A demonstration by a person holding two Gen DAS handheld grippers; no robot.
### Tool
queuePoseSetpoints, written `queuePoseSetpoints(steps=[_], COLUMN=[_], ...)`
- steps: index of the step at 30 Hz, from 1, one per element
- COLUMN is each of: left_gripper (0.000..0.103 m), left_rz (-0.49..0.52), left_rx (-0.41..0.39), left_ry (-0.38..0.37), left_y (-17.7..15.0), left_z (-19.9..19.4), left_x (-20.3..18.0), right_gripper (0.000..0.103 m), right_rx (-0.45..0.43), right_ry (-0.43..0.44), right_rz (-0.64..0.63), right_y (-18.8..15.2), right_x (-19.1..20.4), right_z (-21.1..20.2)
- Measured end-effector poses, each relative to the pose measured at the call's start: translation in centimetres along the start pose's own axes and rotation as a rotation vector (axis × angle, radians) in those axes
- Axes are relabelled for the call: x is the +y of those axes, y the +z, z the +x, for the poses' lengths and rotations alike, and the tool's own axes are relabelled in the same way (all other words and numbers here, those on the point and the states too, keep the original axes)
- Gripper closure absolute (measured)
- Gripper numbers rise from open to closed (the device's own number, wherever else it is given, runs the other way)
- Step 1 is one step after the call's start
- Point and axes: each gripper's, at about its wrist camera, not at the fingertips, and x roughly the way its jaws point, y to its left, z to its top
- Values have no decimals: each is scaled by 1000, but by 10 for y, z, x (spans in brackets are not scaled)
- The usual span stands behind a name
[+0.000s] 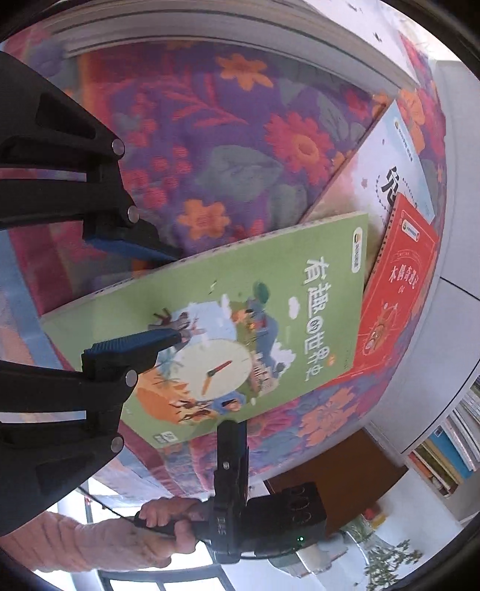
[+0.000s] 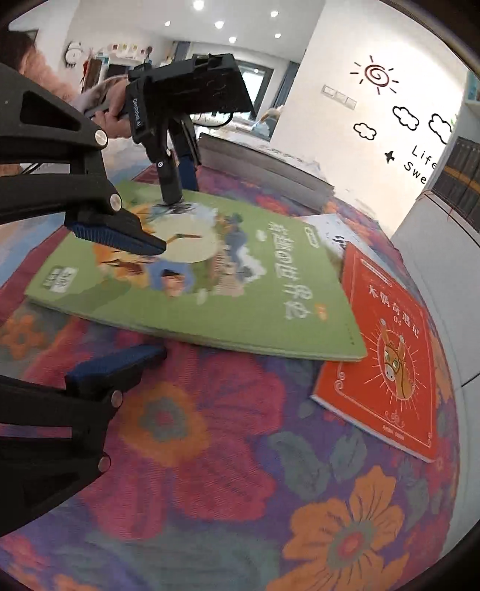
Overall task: Organize books
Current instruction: 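Close both grippers on the green book edge and lift it upright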
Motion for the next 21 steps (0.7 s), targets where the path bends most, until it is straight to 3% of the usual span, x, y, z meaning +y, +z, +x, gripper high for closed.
queuePoseSetpoints(steps=[4, 6, 14, 21], left_gripper=[71, 71, 70, 69], left_rz=[-20, -11, 18, 41], left_rx=[-5, -10, -35, -19], left_ry=[-32, -35, 4, 54], left_y=[10, 13, 14, 15], left_z=[2, 4, 7, 9], left_x=[8, 8, -1, -13], right_gripper=[65, 76, 86, 80], right_rx=[20, 23, -14, -93], right_ry=[-17, -27, 169, 19], right_rz=[-33, -23, 159, 87], right_y=[8, 7, -8, -17], right_x=[8, 5, -39, -9], right_z=[7, 6, -11, -17])
